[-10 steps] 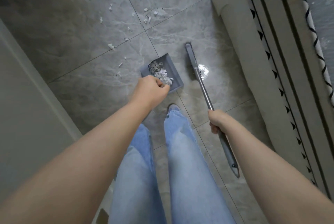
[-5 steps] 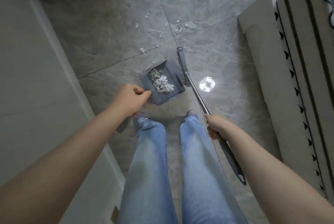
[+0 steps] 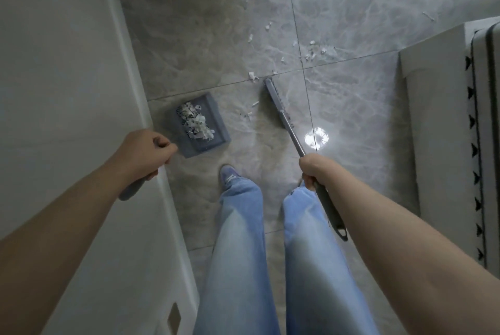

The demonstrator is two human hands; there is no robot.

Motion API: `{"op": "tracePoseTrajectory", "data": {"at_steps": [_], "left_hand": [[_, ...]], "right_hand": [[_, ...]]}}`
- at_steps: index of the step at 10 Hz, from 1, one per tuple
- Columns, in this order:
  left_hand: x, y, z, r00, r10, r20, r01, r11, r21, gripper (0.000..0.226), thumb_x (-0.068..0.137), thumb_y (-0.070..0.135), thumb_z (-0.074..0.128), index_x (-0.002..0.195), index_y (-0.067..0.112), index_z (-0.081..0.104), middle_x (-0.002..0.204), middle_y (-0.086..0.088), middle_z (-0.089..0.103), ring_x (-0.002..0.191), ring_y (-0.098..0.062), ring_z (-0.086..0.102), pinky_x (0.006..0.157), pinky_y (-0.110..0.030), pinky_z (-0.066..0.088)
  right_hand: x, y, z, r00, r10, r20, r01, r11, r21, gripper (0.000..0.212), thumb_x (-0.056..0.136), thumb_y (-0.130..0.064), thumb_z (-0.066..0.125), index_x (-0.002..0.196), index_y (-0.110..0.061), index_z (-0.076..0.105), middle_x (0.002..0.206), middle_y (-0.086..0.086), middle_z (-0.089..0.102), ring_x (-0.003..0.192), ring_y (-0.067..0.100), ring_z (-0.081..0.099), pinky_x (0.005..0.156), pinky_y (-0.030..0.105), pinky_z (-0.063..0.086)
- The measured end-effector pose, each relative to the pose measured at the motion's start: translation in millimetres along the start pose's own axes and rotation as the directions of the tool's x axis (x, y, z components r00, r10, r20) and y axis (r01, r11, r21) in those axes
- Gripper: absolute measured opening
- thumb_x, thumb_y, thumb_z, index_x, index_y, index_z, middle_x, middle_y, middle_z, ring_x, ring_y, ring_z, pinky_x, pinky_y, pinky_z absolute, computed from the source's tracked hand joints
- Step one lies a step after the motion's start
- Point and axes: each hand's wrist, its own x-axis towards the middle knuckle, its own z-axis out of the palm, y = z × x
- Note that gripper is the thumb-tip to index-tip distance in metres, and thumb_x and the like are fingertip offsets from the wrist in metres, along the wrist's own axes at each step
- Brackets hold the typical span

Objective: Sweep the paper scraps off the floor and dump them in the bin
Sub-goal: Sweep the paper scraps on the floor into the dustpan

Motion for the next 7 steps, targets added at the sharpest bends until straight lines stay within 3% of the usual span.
{"op": "tracePoseTrajectory", "data": {"at_steps": [2, 3, 4, 5, 6, 7], "left_hand": [[32.7, -26.6, -24.8, 1.000, 0.000, -0.018, 0.000, 1.000, 0.011, 0.030, 0.087, 0.013, 0.057, 0.067, -0.008, 0.062, 0.035, 0.004, 0.047, 0.026, -0.012, 0.043, 0.031, -0.019, 0.036], [36.8, -45.9, -41.0, 1.000, 0.006, -0.011, -0.005, 1.000, 0.027, 0.029, 0.086, 0.015, 0.058, 0.065, -0.003, 0.065, 0.043, -0.005, 0.050, 0.029, -0.015, 0.046, 0.035, -0.021, 0.039], [34.8, -63.8, -49.1, 1.000, 0.009, -0.002, -0.009, 1.000, 0.004, 0.030, 0.088, 0.016, 0.060, 0.064, -0.003, 0.065, 0.049, -0.012, 0.052, 0.035, -0.020, 0.049, 0.039, -0.023, 0.042], [32.6, -67.6, -43.1, 0.999, 0.032, -0.002, -0.032, 0.999, -0.035, 0.034, 0.087, 0.015, 0.060, 0.066, -0.012, 0.060, 0.041, -0.003, 0.050, 0.034, -0.016, 0.047, 0.037, -0.022, 0.042], [37.0, -62.6, -39.9, 0.998, 0.055, -0.013, -0.056, 0.996, -0.073, 0.036, 0.088, 0.013, 0.059, 0.066, -0.016, 0.057, 0.032, 0.006, 0.046, 0.027, -0.005, 0.041, 0.032, -0.017, 0.038], [36.7, -62.9, -44.6, 0.996, 0.090, -0.021, -0.091, 0.994, -0.067, 0.037, 0.089, 0.013, 0.058, 0.066, -0.016, 0.057, 0.031, 0.005, 0.043, 0.027, -0.006, 0.040, 0.032, -0.015, 0.037]], "right_hand": [[-7.3, -45.8, 68.2, 0.991, 0.022, 0.134, -0.028, 0.999, 0.039, 0.034, 0.097, -0.010, 0.034, 0.064, -0.011, 0.040, 0.067, 0.008, 0.047, 0.059, 0.021, 0.045, 0.059, 0.030, 0.041], [-10.4, -52.4, 102.0, 0.978, -0.051, 0.200, 0.033, 0.995, 0.095, 0.034, 0.098, -0.023, 0.036, 0.066, -0.015, 0.041, 0.061, 0.007, 0.045, 0.052, 0.020, 0.042, 0.051, 0.030, 0.036], [-26.9, -48.0, 123.2, 0.981, 0.003, 0.194, -0.042, 0.979, 0.197, 0.035, 0.099, -0.019, 0.037, 0.065, -0.013, 0.040, 0.048, 0.005, 0.039, 0.045, 0.017, 0.034, 0.048, 0.027, 0.026], [-33.6, -57.8, 125.9, 0.994, -0.005, 0.111, -0.010, 0.991, 0.137, 0.038, 0.100, -0.024, 0.033, 0.065, -0.012, 0.040, 0.060, 0.007, 0.044, 0.049, 0.019, 0.041, 0.048, 0.028, 0.036], [-32.8, -81.8, 124.7, 0.991, -0.066, 0.113, 0.064, 0.998, 0.021, 0.038, 0.101, -0.016, 0.028, 0.064, -0.013, 0.037, 0.065, 0.006, 0.044, 0.054, 0.018, 0.043, 0.053, 0.028, 0.039], [-31.0, -101.8, 132.3, 0.985, -0.087, 0.149, 0.096, 0.994, -0.055, 0.036, 0.100, -0.016, 0.032, 0.064, -0.014, 0.039, 0.059, 0.007, 0.050, 0.055, 0.018, 0.045, 0.054, 0.029, 0.041]]}}
